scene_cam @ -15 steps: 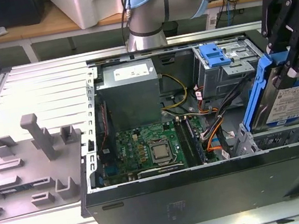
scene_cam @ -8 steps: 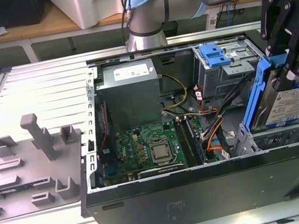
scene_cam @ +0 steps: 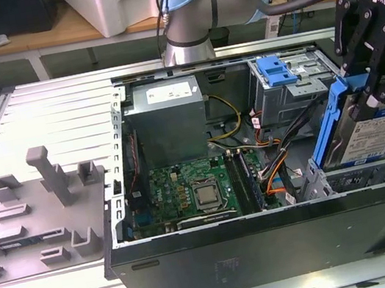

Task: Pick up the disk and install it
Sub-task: 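Insert the disk into the insertion slot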

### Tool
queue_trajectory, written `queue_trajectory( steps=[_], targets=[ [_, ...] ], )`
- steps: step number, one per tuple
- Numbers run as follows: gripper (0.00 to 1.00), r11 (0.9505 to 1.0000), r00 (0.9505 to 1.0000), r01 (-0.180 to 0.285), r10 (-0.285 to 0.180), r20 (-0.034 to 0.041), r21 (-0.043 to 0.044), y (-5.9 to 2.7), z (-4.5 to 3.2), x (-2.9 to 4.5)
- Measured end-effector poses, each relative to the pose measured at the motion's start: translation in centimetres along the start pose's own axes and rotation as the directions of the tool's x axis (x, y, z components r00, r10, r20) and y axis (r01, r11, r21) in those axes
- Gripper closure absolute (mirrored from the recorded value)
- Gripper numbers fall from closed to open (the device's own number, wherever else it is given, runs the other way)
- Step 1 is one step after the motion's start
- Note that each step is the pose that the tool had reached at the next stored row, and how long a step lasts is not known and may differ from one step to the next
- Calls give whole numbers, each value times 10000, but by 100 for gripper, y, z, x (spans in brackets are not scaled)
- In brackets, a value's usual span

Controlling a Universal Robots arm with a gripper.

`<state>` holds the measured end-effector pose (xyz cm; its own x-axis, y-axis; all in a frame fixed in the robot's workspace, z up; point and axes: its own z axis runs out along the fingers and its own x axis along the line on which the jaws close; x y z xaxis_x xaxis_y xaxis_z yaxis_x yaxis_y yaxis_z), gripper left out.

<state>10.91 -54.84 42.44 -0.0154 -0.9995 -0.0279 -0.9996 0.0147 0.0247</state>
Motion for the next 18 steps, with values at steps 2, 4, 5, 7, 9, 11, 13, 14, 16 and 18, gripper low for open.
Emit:
queue_trajectory(
  steps=[2, 4, 5, 7, 9, 11, 13, 14, 16, 18],
  targets=[
    [63, 10000, 10000, 0, 0, 1, 0, -1, 16, 0],
    [63, 10000, 10000, 0, 0, 3, 0, -1, 37, 1],
    [63, 10000, 10000, 0, 0, 3, 0, -1, 46, 1],
    [63, 10000, 10000, -1, 1, 4, 0, -2, 62, 2],
    [63, 10000, 10000, 0, 0, 7, 0, -3, 78, 2],
    [63, 10000, 10000, 0, 0, 10, 0, -5, 99, 4],
    [63, 10000, 10000, 0, 0, 14, 0, -9, 119, 7],
    [63, 10000, 10000, 1, -1, 15, 0, -11, 125, 7],
    [63, 10000, 10000, 0, 0, 20, 0, -16, 141, 9],
    [63, 10000, 10000, 0, 0, 23, -1, -21, 155, 10]
  ],
)
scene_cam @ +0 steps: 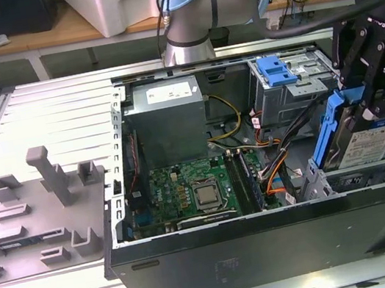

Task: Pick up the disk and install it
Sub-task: 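Insert the disk into the insertion slot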

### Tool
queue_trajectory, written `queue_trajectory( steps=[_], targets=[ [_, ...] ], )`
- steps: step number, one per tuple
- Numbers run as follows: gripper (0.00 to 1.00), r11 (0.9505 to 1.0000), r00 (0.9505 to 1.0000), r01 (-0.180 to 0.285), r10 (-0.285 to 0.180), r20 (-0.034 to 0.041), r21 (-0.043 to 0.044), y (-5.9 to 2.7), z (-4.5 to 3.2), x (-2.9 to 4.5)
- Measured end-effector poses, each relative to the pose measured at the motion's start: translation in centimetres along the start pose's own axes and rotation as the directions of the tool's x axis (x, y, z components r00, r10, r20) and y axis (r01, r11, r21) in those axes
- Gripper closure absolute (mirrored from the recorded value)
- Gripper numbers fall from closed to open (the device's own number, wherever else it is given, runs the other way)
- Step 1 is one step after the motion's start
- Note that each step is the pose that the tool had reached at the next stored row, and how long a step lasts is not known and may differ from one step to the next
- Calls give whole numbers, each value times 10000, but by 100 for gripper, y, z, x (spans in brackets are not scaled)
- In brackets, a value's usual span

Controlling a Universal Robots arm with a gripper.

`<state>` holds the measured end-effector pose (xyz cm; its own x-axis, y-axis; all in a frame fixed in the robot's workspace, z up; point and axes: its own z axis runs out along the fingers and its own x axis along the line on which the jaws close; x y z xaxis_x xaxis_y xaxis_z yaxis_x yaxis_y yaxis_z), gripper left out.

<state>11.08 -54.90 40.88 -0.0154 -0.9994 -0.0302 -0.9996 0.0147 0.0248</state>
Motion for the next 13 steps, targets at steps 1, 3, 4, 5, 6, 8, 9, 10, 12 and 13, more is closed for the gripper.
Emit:
queue_trajectory(
  steps=[1, 3, 4, 5, 6, 8, 9, 10, 12, 13],
  targets=[
    [63, 10000, 10000, 0, 0, 2, 0, -3, 8, 1],
    [63, 10000, 10000, 0, 0, 5, 0, -8, 20, 2],
    [63, 10000, 10000, 0, 0, 6, 1, -10, 27, 3],
    [63, 10000, 10000, 0, 0, 6, 1, -11, 36, 3],
    [63, 10000, 10000, 0, 0, 6, 1, -11, 41, 4],
    [63, 10000, 10000, 0, 0, 7, 0, -12, 60, 4],
    [63, 10000, 10000, 0, 0, 6, 0, -12, 68, 5],
    [63, 10000, 10000, 0, 0, 7, 0, -12, 75, 5],
    [63, 10000, 10000, 0, 0, 4, 0, -13, 95, 6],
    [63, 10000, 10000, 0, 0, 4, 1, -13, 102, 6]
  ],
)
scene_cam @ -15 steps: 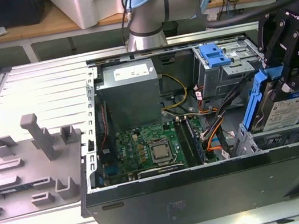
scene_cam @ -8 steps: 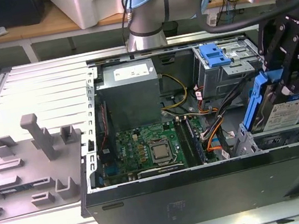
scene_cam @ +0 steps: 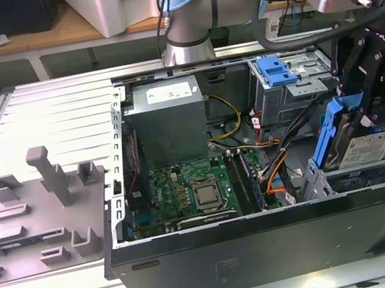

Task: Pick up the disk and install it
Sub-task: 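Insert the disk into the insertion slot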

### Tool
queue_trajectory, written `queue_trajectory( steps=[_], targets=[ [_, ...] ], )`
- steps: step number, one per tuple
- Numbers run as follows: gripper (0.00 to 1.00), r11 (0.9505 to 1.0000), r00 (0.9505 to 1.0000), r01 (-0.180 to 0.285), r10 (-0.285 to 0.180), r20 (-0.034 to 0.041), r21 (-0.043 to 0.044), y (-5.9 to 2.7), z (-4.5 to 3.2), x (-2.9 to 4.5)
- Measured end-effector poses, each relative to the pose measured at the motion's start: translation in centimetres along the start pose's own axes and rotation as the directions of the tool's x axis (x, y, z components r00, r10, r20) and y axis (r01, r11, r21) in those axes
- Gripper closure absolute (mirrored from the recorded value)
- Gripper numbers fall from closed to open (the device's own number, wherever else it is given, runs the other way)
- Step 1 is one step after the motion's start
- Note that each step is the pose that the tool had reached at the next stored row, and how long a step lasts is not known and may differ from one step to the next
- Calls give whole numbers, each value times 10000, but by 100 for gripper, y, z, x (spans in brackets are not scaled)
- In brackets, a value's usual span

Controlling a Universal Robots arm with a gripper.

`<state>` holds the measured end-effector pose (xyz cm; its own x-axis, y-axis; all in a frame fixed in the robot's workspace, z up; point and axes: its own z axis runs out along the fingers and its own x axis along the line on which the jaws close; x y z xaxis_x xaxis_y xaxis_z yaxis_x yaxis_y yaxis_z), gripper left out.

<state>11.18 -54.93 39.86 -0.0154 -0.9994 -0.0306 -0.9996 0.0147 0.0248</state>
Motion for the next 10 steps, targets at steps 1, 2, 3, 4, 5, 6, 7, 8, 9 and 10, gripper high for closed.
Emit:
queue_trajectory(
  steps=[1, 2, 3, 4, 5, 6, 7, 8, 9, 10],
  targets=[
    [63, 10000, 10000, 0, 0, 4, 0, 0, 10, 0],
    [63, 10000, 10000, 0, 0, 1, -1, 0, 16, 1],
    [63, 10000, 10000, 0, 0, 2, 0, -1, 27, 1],
    [63, 10000, 10000, 1, -1, 0, -1, -1, 33, 1],
    [63, 10000, 10000, 1, -1, 0, -1, -2, 45, 2],
    [63, 10000, 10000, 1, -1, 1, 0, -2, 52, 2],
    [63, 10000, 10000, 0, 0, -1, -2, -2, 58, 3],
    [63, 10000, 10000, -1, 1, -1, -2, -1, 66, 3],
    [63, 10000, 10000, 0, 0, 0, 0, -2, 73, 3],
    [63, 10000, 10000, -1, 1, 4, 0, -2, 83, 3]
  ],
)
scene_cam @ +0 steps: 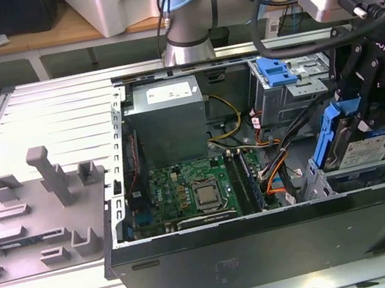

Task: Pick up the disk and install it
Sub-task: 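Insert the disk into the insertion slot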

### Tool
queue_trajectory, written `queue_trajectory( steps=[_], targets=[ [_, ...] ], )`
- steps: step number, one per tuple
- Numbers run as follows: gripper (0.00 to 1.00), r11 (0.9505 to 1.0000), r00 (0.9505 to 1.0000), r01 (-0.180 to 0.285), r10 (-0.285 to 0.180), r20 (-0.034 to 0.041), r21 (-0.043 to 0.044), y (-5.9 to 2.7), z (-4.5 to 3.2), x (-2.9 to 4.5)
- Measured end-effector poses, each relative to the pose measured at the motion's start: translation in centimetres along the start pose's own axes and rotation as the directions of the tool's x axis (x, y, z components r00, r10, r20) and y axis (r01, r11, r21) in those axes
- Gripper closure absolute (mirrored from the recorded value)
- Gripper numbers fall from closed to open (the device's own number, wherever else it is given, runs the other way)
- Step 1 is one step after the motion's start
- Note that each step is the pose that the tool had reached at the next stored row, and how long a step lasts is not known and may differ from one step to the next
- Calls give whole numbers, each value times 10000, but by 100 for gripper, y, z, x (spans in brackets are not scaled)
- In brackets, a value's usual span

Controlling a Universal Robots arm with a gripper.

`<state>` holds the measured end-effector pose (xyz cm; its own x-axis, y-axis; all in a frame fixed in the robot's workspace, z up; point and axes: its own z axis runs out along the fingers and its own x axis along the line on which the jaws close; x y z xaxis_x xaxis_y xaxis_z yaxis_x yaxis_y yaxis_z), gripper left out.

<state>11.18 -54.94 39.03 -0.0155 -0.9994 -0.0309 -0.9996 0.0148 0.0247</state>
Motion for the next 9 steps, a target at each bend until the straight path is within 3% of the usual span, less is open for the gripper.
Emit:
queue_trajectory(
  steps=[5, 7, 9],
  targets=[
    [63, 10000, 10000, 1, -1, 1, 0, -1, 16, 1],
    [63, 10000, 10000, 3, -3, -3, -1, -1, -53, -2],
    [63, 10000, 10000, 2, -2, 0, -1, 1, -74, -2]
  ],
)
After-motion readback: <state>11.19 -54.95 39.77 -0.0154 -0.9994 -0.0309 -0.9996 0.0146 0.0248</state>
